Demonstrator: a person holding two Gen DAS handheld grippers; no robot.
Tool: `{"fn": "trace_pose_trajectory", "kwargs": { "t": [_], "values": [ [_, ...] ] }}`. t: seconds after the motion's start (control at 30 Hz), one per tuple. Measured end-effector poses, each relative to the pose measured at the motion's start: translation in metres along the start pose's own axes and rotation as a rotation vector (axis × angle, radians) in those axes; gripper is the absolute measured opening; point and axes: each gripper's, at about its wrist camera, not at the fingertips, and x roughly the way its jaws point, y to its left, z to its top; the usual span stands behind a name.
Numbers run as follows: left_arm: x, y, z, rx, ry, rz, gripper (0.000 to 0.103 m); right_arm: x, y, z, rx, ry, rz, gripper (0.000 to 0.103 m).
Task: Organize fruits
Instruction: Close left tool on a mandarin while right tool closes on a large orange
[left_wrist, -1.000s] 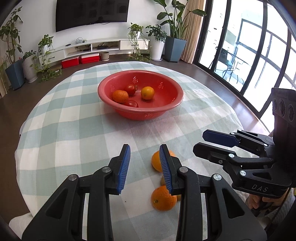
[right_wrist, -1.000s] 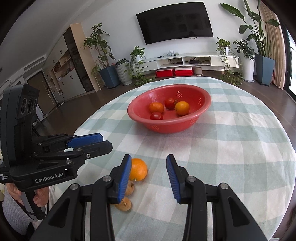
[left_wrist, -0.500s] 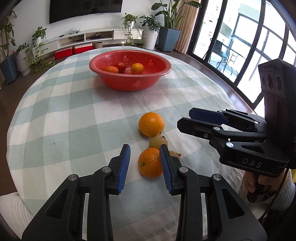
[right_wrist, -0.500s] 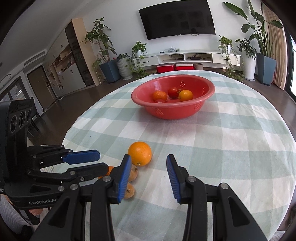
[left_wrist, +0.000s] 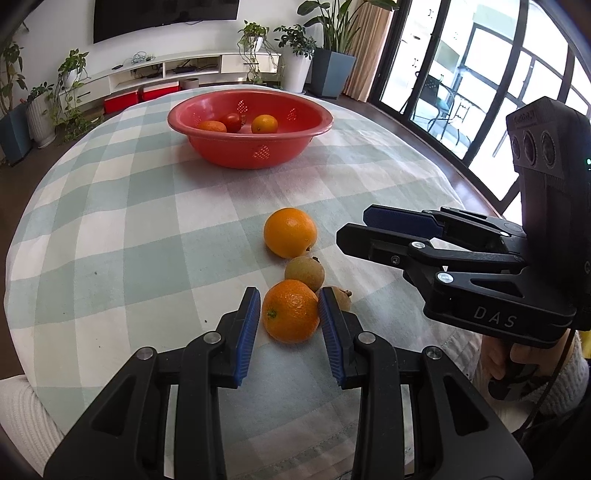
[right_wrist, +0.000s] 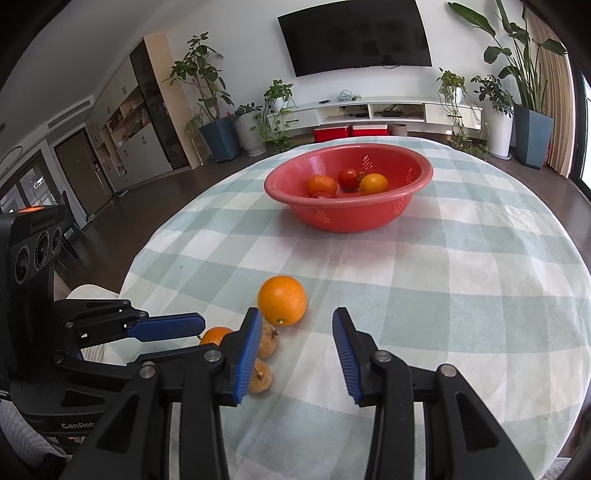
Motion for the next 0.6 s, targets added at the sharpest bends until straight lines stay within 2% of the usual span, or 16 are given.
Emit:
{"fn": "trace_pose_trajectory", "kwargs": {
  "t": [0.6],
  "values": [
    [0.011,0.006,0.0,-0.026,0.016,-0.01,0.034,0.001,0.003,-0.002,0.001,0.004,0.005,0.043]
  ]
}}
